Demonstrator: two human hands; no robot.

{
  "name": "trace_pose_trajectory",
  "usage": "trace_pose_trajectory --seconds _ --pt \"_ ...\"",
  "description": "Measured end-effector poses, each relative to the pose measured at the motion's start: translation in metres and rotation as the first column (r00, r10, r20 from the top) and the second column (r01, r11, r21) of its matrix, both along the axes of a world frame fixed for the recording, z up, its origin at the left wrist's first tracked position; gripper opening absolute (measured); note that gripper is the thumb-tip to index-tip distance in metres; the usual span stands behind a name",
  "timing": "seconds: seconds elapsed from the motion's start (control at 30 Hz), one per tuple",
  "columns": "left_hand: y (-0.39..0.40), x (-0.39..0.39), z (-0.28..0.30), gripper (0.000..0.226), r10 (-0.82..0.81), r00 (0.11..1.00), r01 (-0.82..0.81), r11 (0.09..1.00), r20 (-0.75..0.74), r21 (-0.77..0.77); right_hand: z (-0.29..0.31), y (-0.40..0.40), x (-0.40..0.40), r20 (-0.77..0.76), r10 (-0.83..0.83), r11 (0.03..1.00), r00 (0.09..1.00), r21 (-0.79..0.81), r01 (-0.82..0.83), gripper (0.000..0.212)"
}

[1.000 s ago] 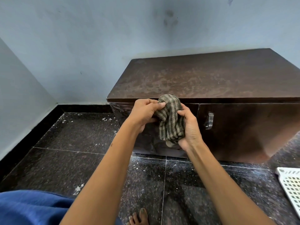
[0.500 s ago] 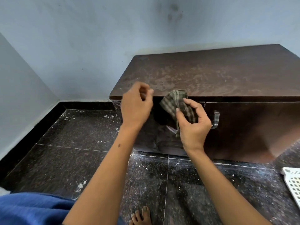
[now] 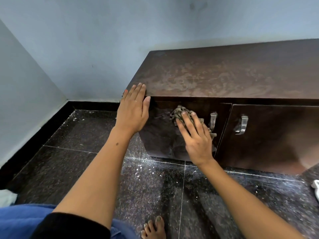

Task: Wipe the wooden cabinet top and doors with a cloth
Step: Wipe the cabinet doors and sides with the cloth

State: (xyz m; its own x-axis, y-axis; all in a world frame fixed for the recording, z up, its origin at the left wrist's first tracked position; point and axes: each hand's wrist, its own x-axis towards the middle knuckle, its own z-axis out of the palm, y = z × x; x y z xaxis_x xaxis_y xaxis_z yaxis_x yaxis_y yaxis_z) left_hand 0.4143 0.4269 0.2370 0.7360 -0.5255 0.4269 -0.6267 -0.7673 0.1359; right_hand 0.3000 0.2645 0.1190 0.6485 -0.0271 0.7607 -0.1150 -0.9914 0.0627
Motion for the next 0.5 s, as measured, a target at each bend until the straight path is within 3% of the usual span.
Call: trace_pose_trajectory --seconds 0.17,0.3,0.4,0.5 --pt "0.005 0.0 -0.005 0.058 -0.012 1.0 0.013 1.0 0.005 -0.026 0.016 0.031 0.025 -0.06 0.105 0.991 0.993 -0.074 -0.109 0.041" --pt "0.025 0.007 -0.008 0.06 0.052 0.996 -0.063 0.983 -0.072 -0.172 0.006 0.015 0.016 -0.052 0.04 0.989 0.998 -0.139 -0.047 0.041" --pt "0.023 0.007 -0.012 0.058 0.03 0.994 -0.055 0.966 -0.102 -0.253 0.002 0.009 0.014 0.032 -0.051 0.994 0.998 -0.091 0.054 0.04" --pt "0.017 0.006 -0.016 0.058 0.042 0.995 -0.065 0.963 -0.091 -0.263 0.006 0.03 0.029 0.067 -0.021 0.999 0.998 -0.023 0.023 0.043"
